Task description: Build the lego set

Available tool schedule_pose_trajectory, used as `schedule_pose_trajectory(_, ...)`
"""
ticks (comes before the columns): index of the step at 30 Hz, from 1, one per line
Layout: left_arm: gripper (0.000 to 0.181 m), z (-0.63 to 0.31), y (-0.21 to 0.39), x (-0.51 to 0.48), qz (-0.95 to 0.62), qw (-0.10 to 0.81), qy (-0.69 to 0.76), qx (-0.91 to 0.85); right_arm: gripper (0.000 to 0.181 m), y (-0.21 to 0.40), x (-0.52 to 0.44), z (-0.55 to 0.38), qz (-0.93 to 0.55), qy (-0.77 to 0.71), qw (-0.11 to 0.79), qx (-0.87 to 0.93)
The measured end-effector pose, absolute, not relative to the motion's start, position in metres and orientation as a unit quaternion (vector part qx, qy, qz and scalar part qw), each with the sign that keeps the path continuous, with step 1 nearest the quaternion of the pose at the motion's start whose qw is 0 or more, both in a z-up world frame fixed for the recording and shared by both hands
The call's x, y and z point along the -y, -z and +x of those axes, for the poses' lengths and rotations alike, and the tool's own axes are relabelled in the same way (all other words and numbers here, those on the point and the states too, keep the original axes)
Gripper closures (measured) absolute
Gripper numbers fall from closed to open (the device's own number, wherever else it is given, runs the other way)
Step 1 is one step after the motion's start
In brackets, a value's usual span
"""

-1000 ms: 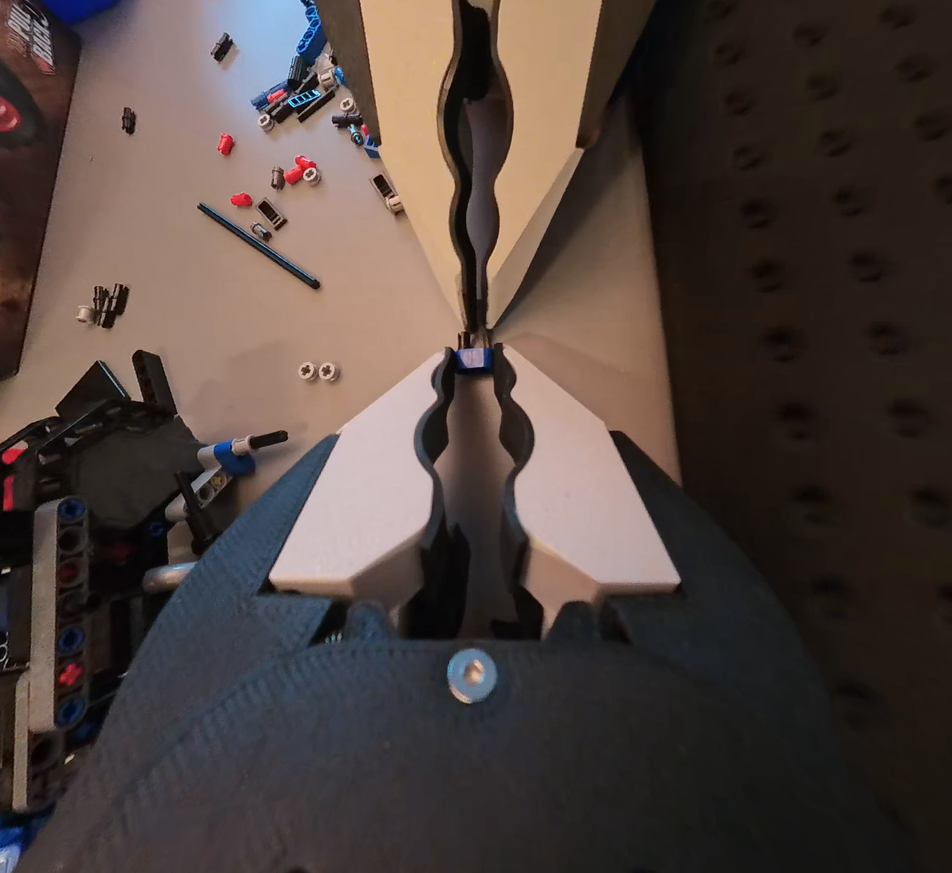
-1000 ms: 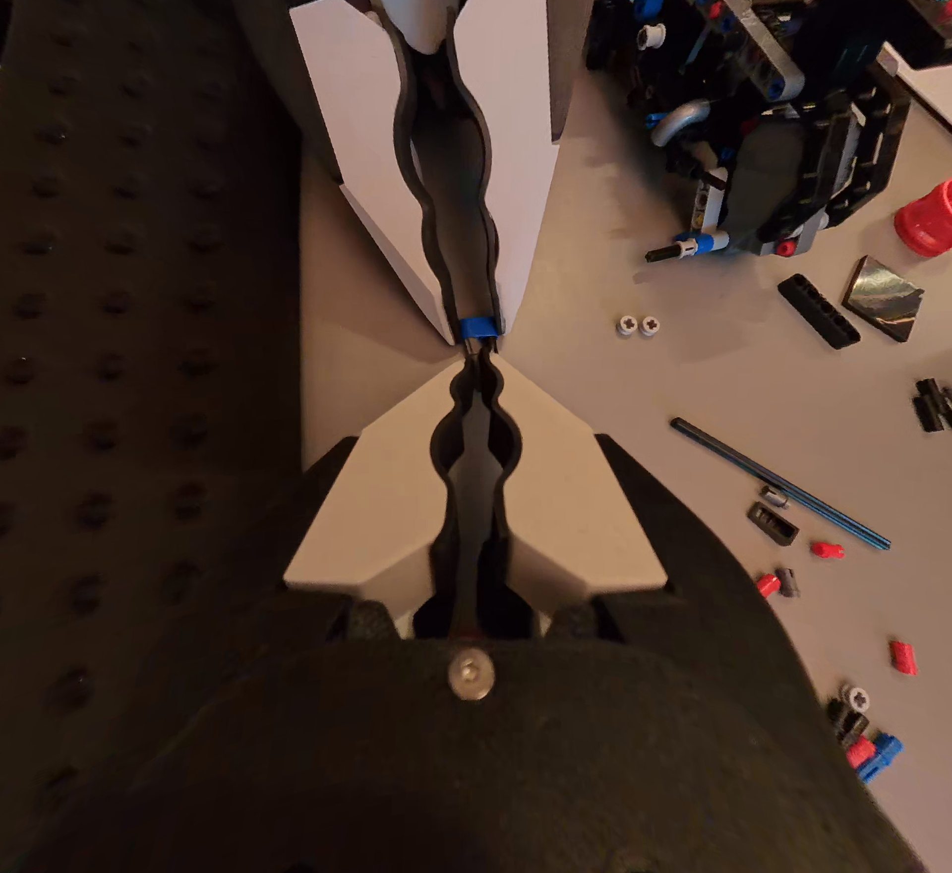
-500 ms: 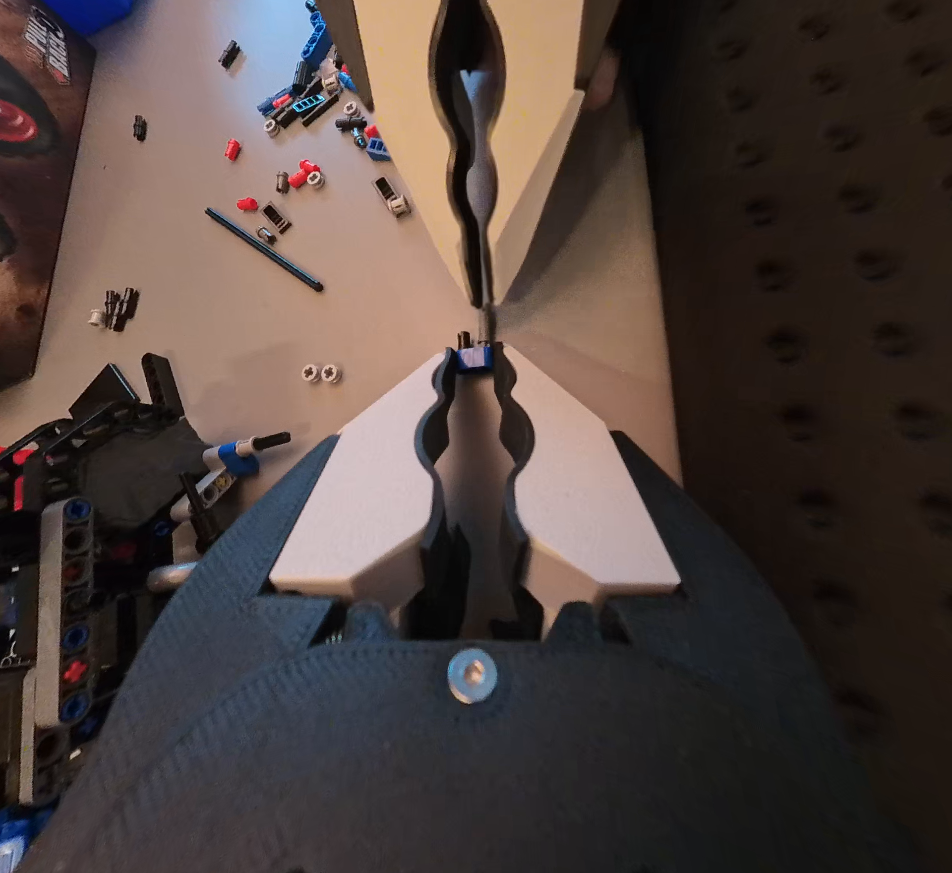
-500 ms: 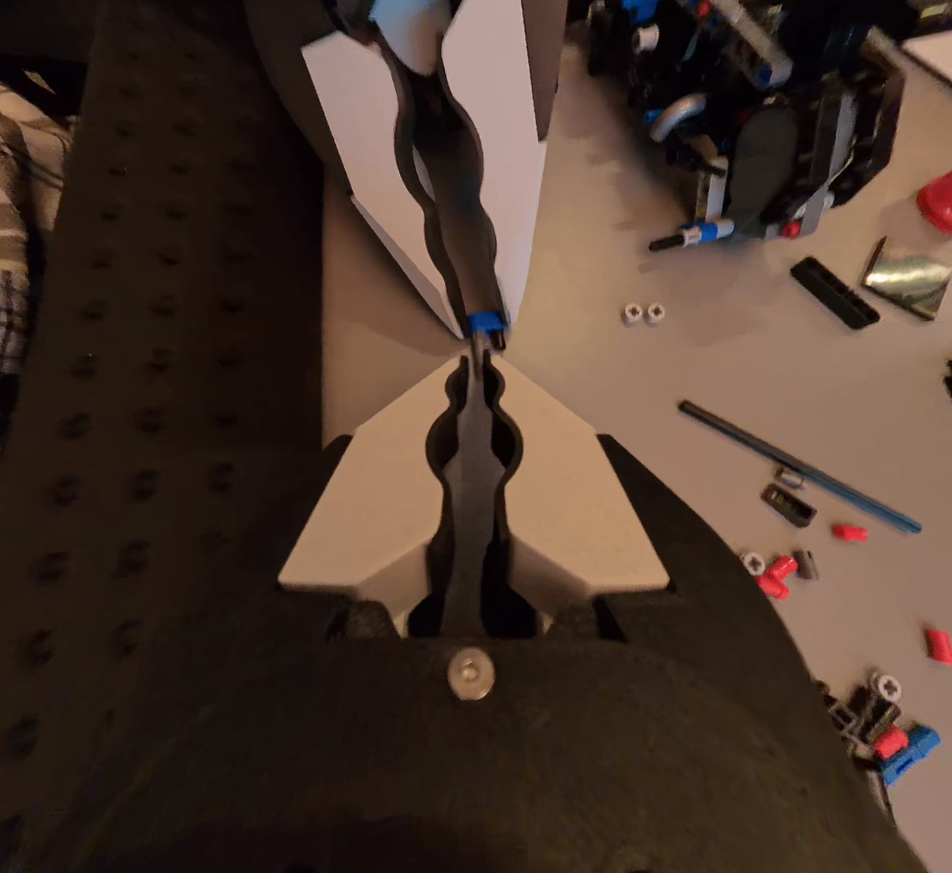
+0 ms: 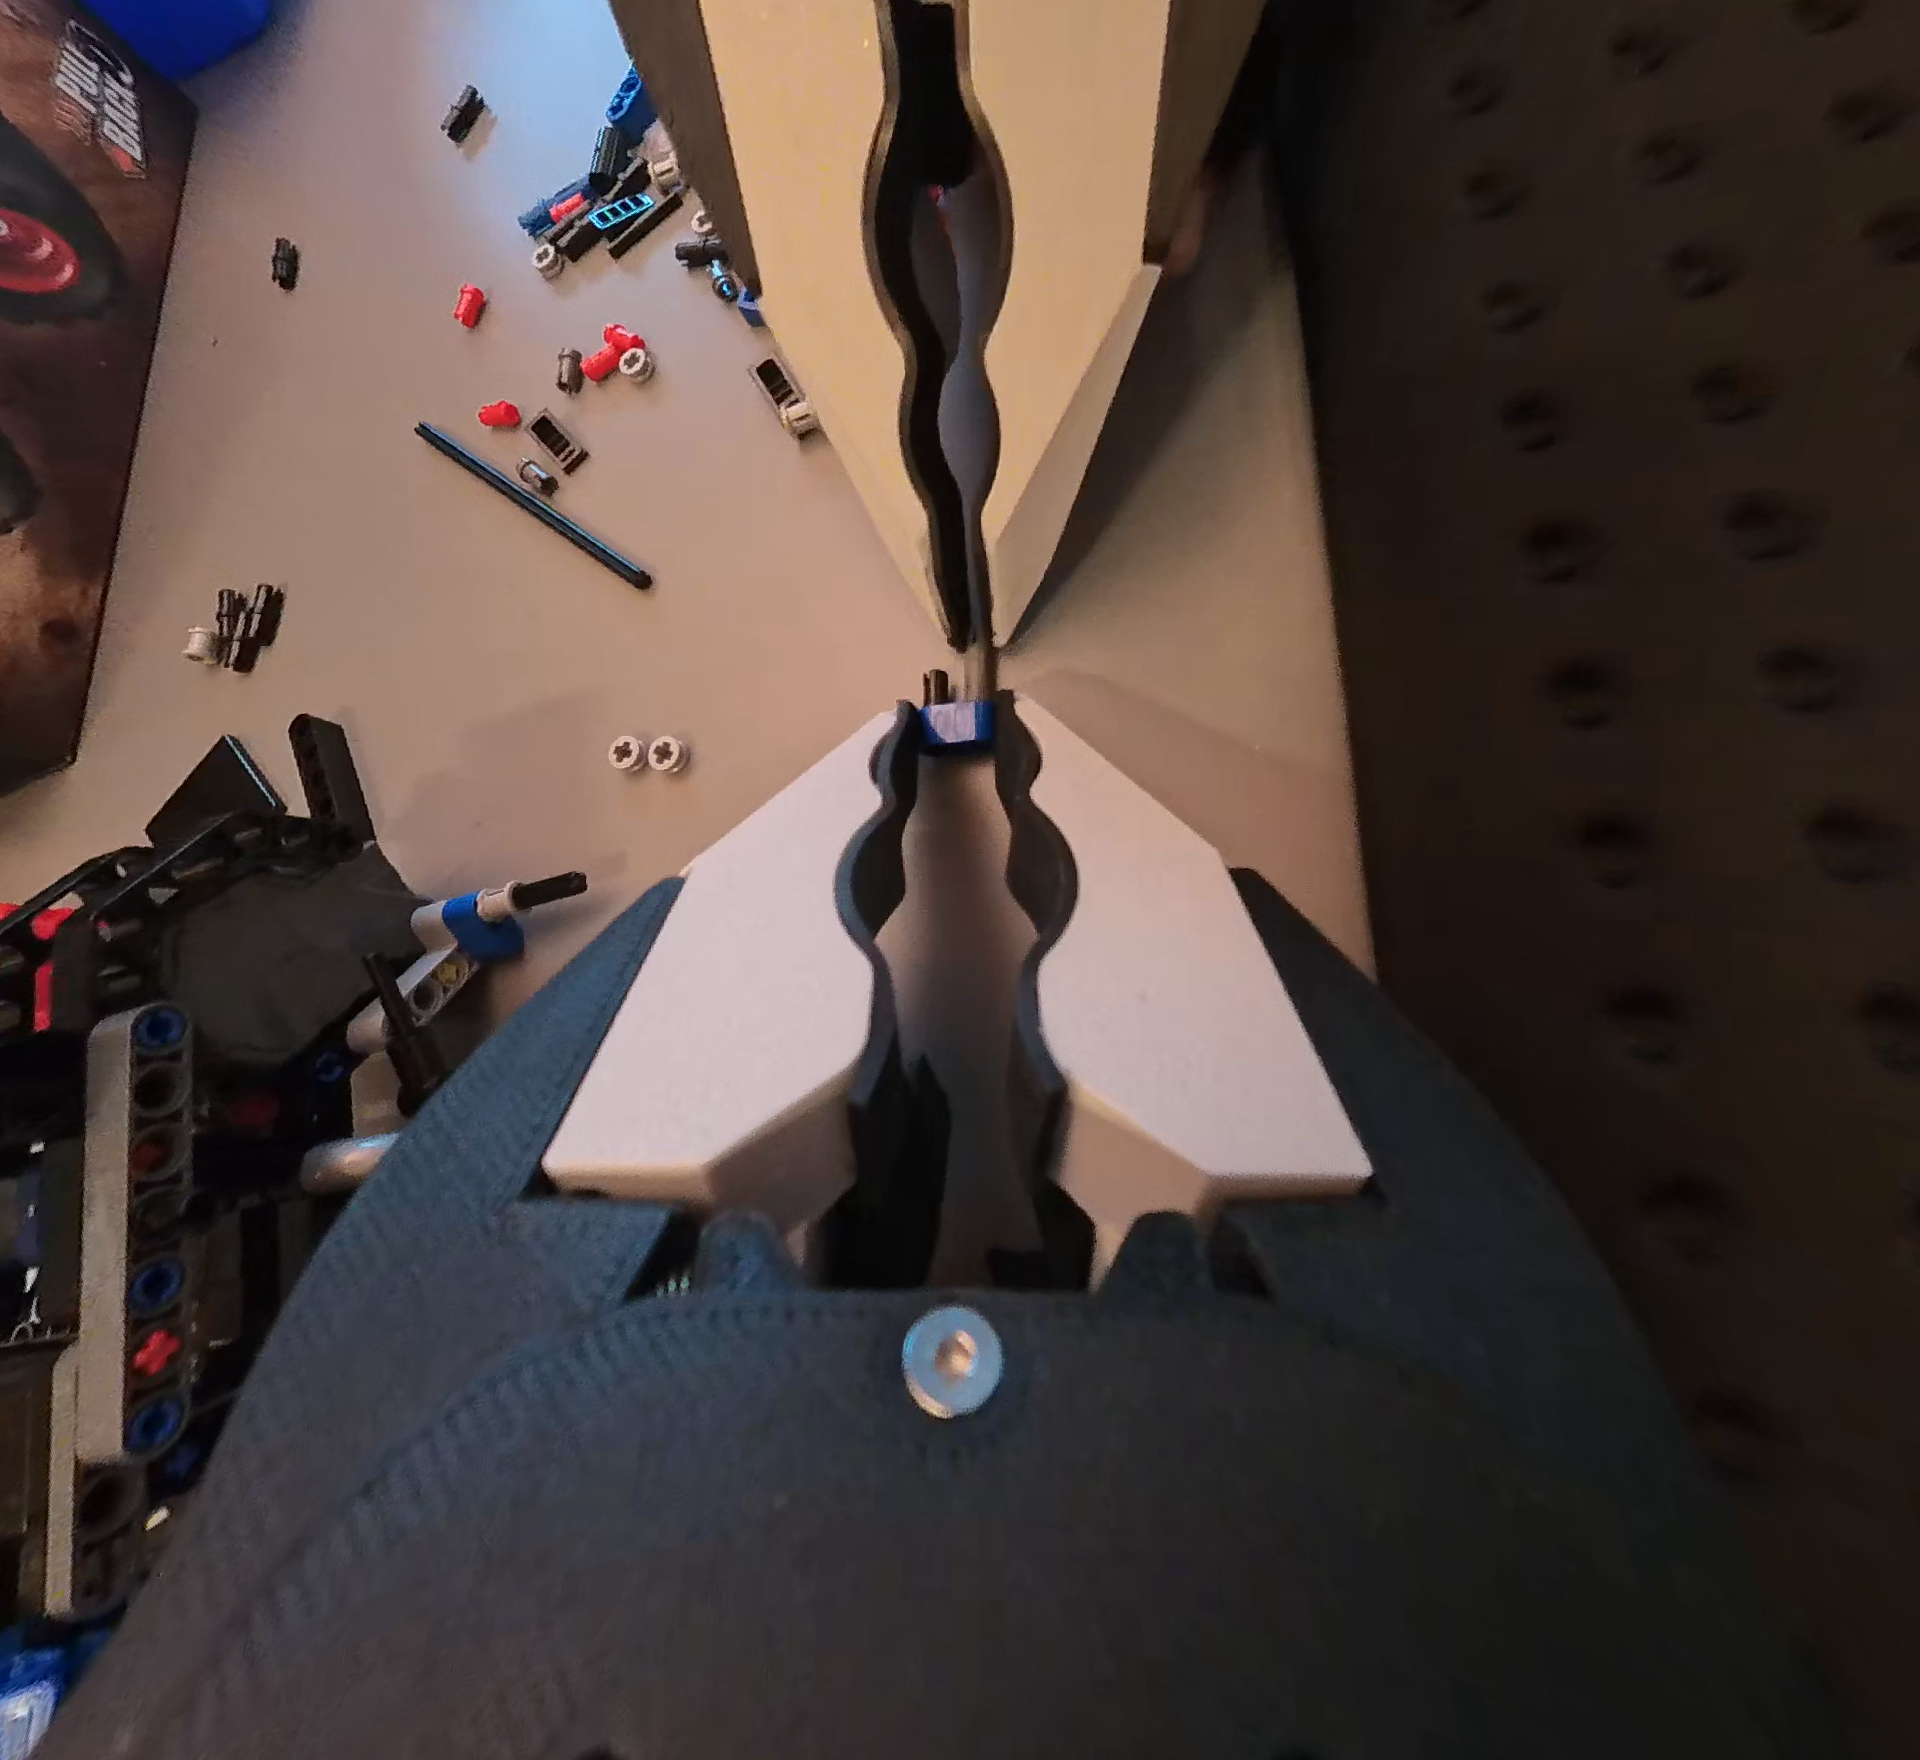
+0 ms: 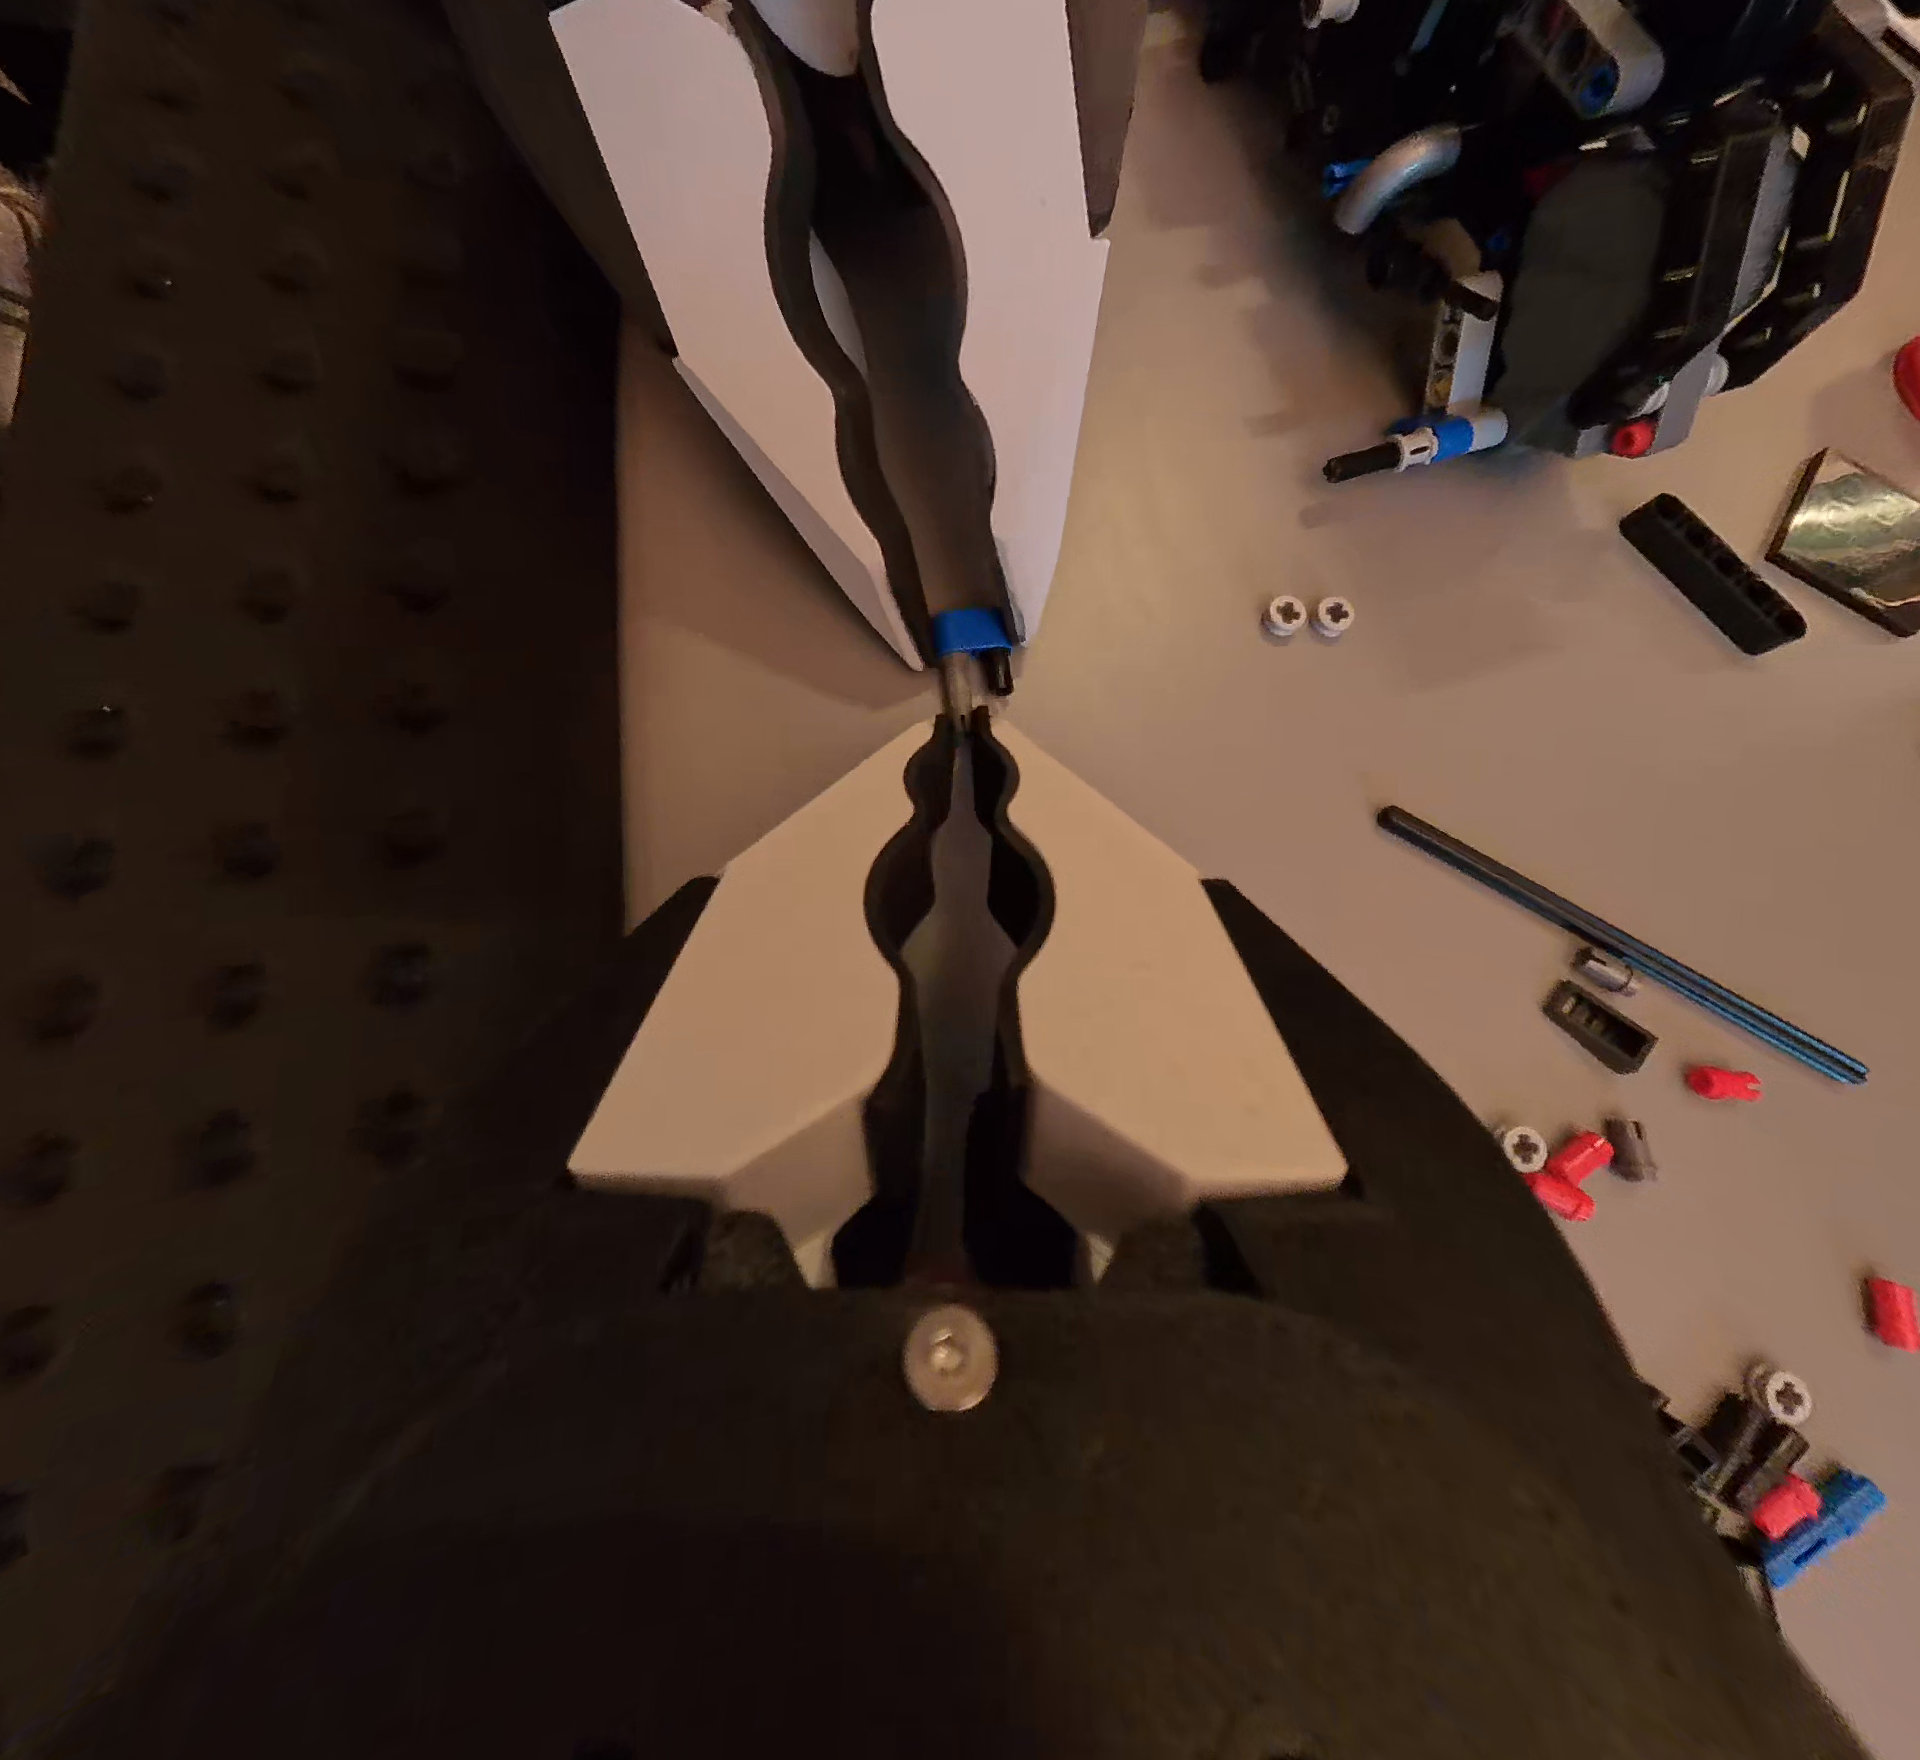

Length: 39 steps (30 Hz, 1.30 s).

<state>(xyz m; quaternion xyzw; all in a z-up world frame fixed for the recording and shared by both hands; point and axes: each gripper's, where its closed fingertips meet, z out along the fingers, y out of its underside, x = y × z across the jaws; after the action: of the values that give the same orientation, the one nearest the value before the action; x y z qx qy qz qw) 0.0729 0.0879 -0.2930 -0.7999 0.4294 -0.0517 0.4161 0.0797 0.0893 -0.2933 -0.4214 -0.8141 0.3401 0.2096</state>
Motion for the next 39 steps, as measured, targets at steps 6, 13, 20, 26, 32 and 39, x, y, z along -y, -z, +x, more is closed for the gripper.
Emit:
schedule_pose_trajectory(6,0.168,0.073,0.293,-0.089,-0.798,0.420,0.045,-0.431,0.180,0.293,-0.090,0.079,-0.421,-0.343,0.208,0.814)
schedule_pose_trajectory(13,0.168,0.067,0.270,-0.102,-0.762,0.483,-0.037,-0.429,0.166,0.280,-0.105,0.078,-0.473,-0.377,0.208,0.769)
schedule_pose_trajectory(20,0.168,0.066,0.234,-0.107,-0.697,0.549,-0.132,-0.441,0.167,0.252,-0.103,0.072,-0.479,-0.428,0.209,0.738)
schedule_pose_trajectory(26,0.168,0.061,0.214,-0.106,-0.665,0.580,-0.171,-0.437,0.172,0.224,-0.095,0.058,-0.477,-0.475,0.214,0.708)
schedule_pose_trajectory(32,0.167,0.048,0.186,-0.106,-0.637,0.617,-0.209,-0.412,0.180,0.197,-0.094,0.046,-0.471,-0.520,0.227,0.675)
schedule_pose_trajectory(39,0.168,0.038,0.163,-0.102,-0.611,0.643,-0.249,-0.388,0.168,0.175,-0.096,0.036,-0.481,-0.580,0.227,0.617)
